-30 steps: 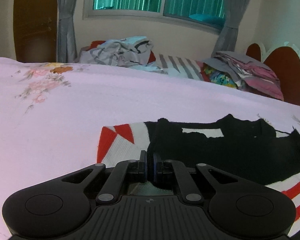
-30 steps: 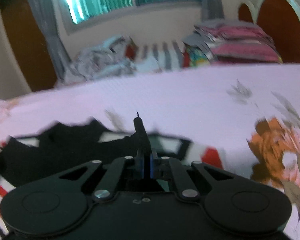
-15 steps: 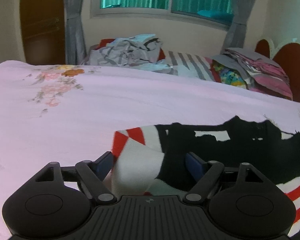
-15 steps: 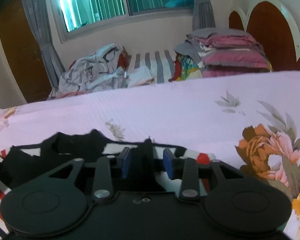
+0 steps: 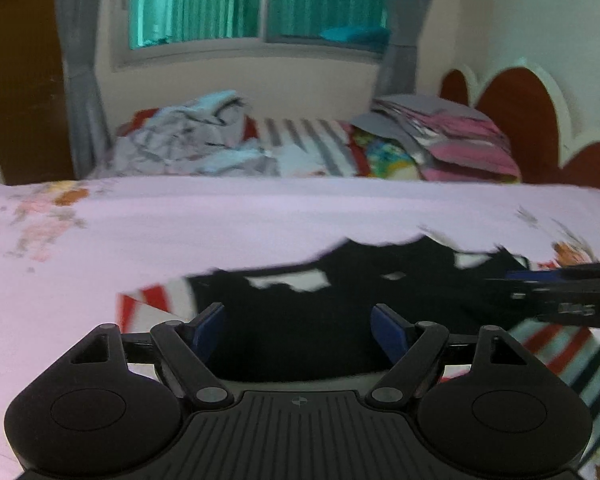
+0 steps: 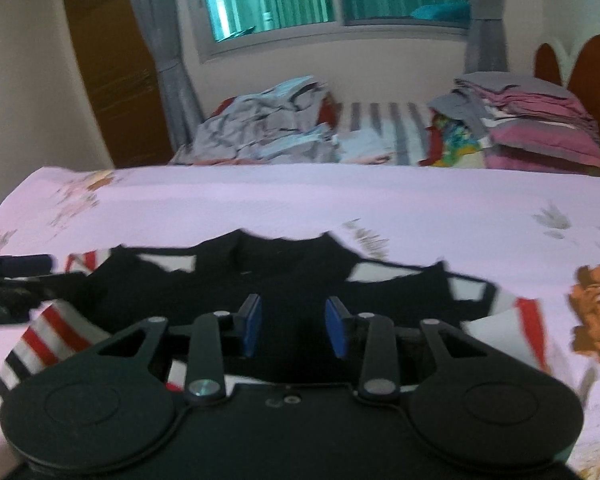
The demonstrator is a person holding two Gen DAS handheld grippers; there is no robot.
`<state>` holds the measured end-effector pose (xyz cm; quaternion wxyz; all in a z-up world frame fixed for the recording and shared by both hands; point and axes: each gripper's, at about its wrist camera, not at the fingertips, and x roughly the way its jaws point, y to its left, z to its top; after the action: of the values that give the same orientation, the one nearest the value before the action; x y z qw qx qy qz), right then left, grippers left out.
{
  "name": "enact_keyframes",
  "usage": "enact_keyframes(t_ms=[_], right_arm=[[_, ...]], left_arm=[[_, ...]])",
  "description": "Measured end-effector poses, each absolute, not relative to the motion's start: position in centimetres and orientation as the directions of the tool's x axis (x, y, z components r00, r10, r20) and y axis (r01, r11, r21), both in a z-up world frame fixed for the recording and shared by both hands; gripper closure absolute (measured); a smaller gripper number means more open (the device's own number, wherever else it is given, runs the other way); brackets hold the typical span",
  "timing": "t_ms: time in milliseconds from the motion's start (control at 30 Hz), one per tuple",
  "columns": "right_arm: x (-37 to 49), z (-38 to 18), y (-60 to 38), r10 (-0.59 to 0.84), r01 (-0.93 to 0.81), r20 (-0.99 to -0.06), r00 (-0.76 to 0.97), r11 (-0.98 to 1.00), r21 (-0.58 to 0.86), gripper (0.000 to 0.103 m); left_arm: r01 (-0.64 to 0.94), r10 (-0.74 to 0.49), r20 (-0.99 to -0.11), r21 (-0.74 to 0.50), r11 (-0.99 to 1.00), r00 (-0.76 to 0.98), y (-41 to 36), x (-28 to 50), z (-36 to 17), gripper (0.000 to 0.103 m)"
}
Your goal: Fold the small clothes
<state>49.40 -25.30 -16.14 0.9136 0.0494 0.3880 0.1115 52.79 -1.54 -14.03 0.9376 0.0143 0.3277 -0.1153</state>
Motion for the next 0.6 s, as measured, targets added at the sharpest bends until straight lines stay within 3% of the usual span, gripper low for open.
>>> enact_keyframes(t_ms=[333,600], right_arm=[[48.5,-18.6,-24.9,0.186,-0.153,-0.753,0.631,0.982,0.113,0.068],[46.4,-19.4,-29.7,0.077,-0.050,-0.759,0.647,0.997,0.059,0.068]], left_arm=[[0.194,-0.155,-0.701,-0.025,0.981,0.696,-2.8,52.3,-18.4,0.024],[0.179,-0.145,-0.698,-0.024,0.984,0.701,-0.3,51.1,-19.0,0.024]])
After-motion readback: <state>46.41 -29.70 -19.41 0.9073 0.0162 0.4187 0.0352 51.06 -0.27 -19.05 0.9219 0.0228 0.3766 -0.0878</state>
